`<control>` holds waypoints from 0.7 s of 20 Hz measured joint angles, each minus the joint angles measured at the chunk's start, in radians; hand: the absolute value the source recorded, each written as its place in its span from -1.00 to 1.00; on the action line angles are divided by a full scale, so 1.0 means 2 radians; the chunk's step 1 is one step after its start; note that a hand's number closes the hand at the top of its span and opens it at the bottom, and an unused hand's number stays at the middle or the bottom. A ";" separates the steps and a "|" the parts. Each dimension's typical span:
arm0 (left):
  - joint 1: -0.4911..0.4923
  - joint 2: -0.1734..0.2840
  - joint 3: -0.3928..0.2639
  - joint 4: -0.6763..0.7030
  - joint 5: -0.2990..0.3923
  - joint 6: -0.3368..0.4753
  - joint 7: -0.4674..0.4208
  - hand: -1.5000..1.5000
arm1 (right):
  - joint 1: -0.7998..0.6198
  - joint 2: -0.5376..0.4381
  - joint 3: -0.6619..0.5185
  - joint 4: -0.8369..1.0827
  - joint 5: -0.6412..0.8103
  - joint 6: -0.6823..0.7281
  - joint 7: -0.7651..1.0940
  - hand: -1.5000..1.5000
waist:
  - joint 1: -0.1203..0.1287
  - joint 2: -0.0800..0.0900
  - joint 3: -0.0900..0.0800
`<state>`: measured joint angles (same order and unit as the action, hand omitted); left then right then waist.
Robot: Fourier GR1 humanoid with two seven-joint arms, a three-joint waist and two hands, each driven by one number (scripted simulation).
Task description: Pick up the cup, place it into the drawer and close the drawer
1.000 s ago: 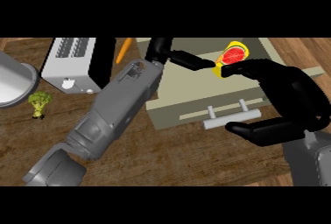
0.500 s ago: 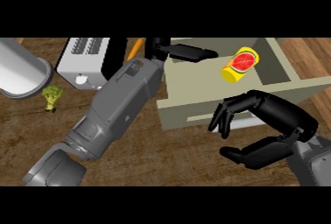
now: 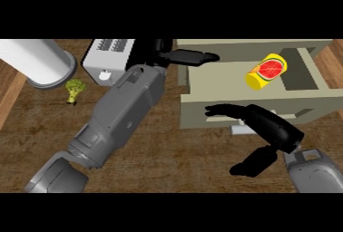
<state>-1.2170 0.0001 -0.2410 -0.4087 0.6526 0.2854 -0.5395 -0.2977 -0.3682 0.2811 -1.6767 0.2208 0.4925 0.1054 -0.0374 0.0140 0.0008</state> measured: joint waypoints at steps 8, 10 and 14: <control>0.055 0.015 0.010 -0.032 0.003 -0.038 -0.018 -1.00 | -0.045 0.022 0.039 0.215 0.114 -0.055 -0.093 1.00 | 0.035 -0.002 0.000; 0.072 0.027 0.010 -0.048 0.004 -0.046 -0.014 -1.00 | -0.073 0.027 0.032 0.274 0.127 -0.067 -0.112 1.00 | 0.043 -0.003 0.000; 0.100 0.043 0.008 -0.076 0.005 -0.064 -0.008 -1.00 | -0.127 0.041 0.010 0.385 0.143 -0.106 -0.159 1.00 | 0.058 -0.001 0.001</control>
<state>-1.0169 0.0863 -0.2254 -0.5610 0.6618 0.1579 -0.5556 -0.5511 -0.2862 0.3010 -0.9059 0.5061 0.2815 -0.2128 0.0793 0.0121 0.0023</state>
